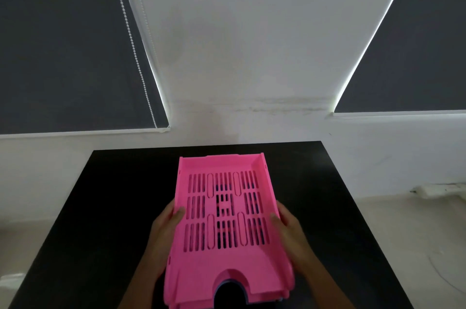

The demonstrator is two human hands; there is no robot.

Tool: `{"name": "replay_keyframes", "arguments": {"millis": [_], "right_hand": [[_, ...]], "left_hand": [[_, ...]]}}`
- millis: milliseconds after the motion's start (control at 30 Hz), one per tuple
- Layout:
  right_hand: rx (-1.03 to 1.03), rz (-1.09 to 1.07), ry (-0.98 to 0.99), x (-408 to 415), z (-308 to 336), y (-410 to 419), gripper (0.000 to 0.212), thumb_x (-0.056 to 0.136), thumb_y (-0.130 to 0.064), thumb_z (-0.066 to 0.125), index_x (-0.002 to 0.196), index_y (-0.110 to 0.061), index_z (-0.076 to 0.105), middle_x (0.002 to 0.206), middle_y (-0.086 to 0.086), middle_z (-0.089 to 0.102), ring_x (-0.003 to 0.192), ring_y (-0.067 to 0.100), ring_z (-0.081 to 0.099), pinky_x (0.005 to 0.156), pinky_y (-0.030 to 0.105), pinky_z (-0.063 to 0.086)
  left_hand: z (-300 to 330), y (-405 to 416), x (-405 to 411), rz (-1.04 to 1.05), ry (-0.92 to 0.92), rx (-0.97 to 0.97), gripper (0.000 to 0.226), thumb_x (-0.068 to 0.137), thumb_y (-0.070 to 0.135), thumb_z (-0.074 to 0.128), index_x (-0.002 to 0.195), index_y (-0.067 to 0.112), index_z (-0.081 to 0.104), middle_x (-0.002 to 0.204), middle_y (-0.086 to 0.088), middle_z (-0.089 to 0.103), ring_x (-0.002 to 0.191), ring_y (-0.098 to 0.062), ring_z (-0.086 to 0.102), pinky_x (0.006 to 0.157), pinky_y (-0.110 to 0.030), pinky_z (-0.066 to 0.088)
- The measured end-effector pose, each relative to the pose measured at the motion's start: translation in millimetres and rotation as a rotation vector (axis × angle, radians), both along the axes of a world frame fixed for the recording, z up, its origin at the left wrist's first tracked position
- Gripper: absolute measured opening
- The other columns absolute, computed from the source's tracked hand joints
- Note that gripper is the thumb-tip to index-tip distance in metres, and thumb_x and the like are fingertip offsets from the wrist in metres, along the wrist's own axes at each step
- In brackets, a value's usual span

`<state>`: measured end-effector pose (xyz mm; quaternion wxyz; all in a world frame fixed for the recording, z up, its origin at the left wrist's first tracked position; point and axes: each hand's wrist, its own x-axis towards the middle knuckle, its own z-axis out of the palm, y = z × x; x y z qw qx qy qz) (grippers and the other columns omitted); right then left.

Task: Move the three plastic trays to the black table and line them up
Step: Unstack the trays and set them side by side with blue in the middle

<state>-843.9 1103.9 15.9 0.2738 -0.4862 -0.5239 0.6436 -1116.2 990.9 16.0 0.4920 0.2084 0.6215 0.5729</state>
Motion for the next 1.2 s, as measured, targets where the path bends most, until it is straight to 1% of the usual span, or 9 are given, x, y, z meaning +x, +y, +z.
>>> {"name": "replay_keyframes", "arguments": {"millis": [67,233,333,467,567,667,867,1067,1200], "right_hand": [[0.072,0.004,-0.041,-4,7,2,0.027,0.101,-0.031,0.052,0.125,-0.033,0.064,0.109,0.0,0.077,0.095,0.018,0.077,0.088,0.052,0.061],[0.201,-0.04,-0.011,27,31,26,0.028,0.103,-0.028,0.051,0.127,-0.027,0.066,0.108,0.004,0.077,0.093,0.024,0.076,0.083,0.046,0.063],[0.224,-0.077,-0.021,72,43,53,0.028,0.103,-0.03,0.049,0.125,-0.031,0.066,0.105,0.003,0.077,0.089,0.024,0.077,0.077,0.043,0.064],[0.227,-0.149,-0.065,147,54,95,0.027,0.102,-0.031,0.051,0.117,-0.041,0.07,0.105,0.002,0.079,0.089,0.023,0.078,0.074,0.041,0.063],[0.212,-0.178,-0.075,204,55,118,0.027,0.1,-0.033,0.053,0.119,-0.04,0.071,0.106,0.004,0.08,0.088,0.027,0.079,0.068,0.034,0.064],[0.165,-0.193,-0.103,244,43,131,0.027,0.099,-0.035,0.055,0.119,-0.041,0.071,0.106,0.004,0.08,0.086,0.028,0.079,0.066,0.035,0.064],[0.064,-0.121,-0.176,260,-13,136,0.025,0.1,-0.035,0.054,0.113,-0.044,0.073,0.105,0.001,0.08,0.087,0.023,0.079,0.068,0.03,0.064],[0.033,-0.082,-0.276,257,-43,139,0.028,0.101,-0.033,0.051,0.107,-0.05,0.072,0.102,-0.007,0.08,0.086,0.016,0.079,0.072,0.033,0.064],[0.1,-0.089,-0.397,253,-53,140,0.025,0.102,-0.028,0.051,0.104,-0.045,0.07,0.092,-0.003,0.08,0.079,0.015,0.078,0.073,0.038,0.065]], "left_hand": [[12,8,8,0.011,0.031,0.019,0.033,0.097,0.023,0.055,0.129,0.026,0.062,0.107,-0.013,0.077,0.09,-0.033,0.077,0.07,-0.045,0.064],[44,44,31,-0.009,0.129,0.063,0.036,0.097,0.021,0.057,0.132,0.027,0.062,0.117,-0.012,0.075,0.103,-0.037,0.072,0.092,-0.06,0.055],[58,80,70,-0.066,0.18,0.085,0.038,0.096,0.024,0.059,0.134,0.027,0.06,0.115,-0.01,0.075,0.102,-0.035,0.073,0.092,-0.059,0.056],[58,134,138,-0.175,0.209,0.085,0.047,0.095,0.029,0.061,0.141,0.03,0.052,0.127,0.0,0.071,0.111,-0.024,0.07,0.097,-0.054,0.053],[42,168,187,-0.245,0.18,0.067,0.041,0.095,0.025,0.062,0.136,0.027,0.057,0.118,0.003,0.074,0.1,-0.016,0.074,0.09,-0.048,0.059],[18,186,223,-0.283,0.147,-0.015,0.039,0.094,0.024,0.062,0.133,0.025,0.058,0.109,0.005,0.076,0.088,-0.008,0.076,0.072,-0.029,0.062],[-33,183,249,-0.226,0.13,-0.27,0.03,0.092,0.025,0.063,0.122,0.026,0.063,0.096,0.002,0.079,0.076,-0.011,0.078,0.057,-0.026,0.059],[-52,182,259,-0.163,0.191,-0.391,0.033,0.091,0.028,0.062,0.124,0.026,0.062,0.095,0.002,0.078,0.069,-0.008,0.077,0.051,-0.023,0.056],[-54,183,258,-0.171,0.206,-0.407,0.039,0.092,0.025,0.062,0.131,0.02,0.059,0.107,0.0,0.076,0.083,-0.015,0.076,0.067,-0.033,0.061]]}}
